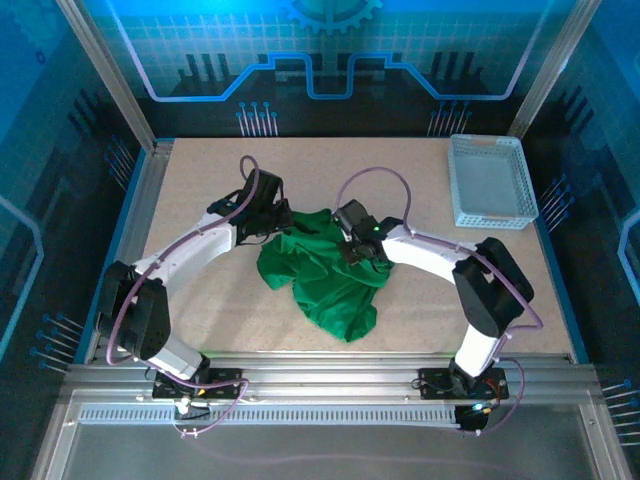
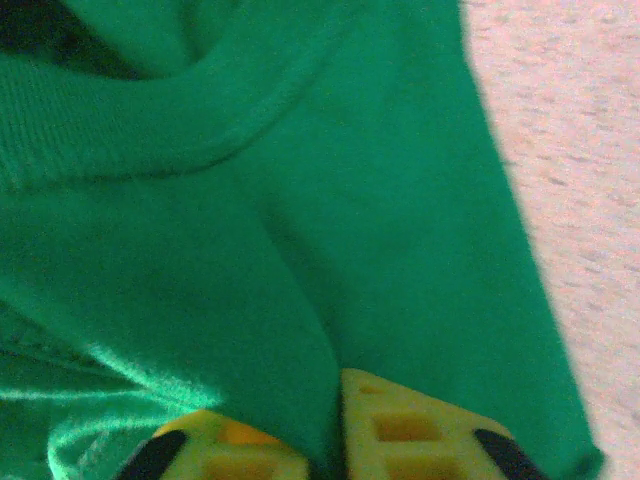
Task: Fold the inside-out t-shirt
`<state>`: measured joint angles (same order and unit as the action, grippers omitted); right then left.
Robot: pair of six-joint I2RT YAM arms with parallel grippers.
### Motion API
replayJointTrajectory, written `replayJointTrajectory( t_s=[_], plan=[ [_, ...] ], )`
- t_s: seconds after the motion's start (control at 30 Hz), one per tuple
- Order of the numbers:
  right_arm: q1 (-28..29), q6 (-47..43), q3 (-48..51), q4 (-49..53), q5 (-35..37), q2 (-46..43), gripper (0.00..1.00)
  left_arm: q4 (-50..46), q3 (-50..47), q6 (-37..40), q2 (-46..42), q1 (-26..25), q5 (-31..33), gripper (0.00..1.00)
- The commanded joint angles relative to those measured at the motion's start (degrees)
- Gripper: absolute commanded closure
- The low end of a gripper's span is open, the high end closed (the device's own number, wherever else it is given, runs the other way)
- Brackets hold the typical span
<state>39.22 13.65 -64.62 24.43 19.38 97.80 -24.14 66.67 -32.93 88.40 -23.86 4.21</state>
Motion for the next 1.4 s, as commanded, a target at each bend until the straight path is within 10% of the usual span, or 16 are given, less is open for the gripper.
replayJointTrajectory(
  t_s=[0.0, 0.3, 0.43, 0.67, 1.03, 1.37],
  plan=[
    [-2.45, 3.15, 3.06, 4.43, 7.44, -8.32, 0.95, 1.70, -0.50, 1.82, 0.67, -1.20, -6.82, 0.99],
    [-12.96, 10.69, 13.90, 2.38, -3.84, -18.83, 0.98, 4.83, -4.93, 3.44, 1.09, -15.18, -9.48, 0.72],
    [-15.29, 12.81, 15.48, 2.57, -3.62, -19.27, 1.00, 3.77, -8.87, 0.47, -1.51, -10.51, -5.75, 0.44],
    [-19.18, 14.48, 16.94, 1.90, -5.29, -21.07, 1.00, 1.84, -8.05, -1.01, -2.74, 0.00, -2.46, 0.25],
    [-19.07, 13.05, 17.24, 0.34, -7.26, -21.24, 1.00, 2.45, 2.99, -1.25, 13.40, 1.53, -5.79, 0.27],
    [-19.09, 12.60, 17.02, 1.40, -6.00, -22.94, 1.00, 1.36, 7.72, -1.14, 19.00, 1.55, -5.48, 0.70]
  ],
)
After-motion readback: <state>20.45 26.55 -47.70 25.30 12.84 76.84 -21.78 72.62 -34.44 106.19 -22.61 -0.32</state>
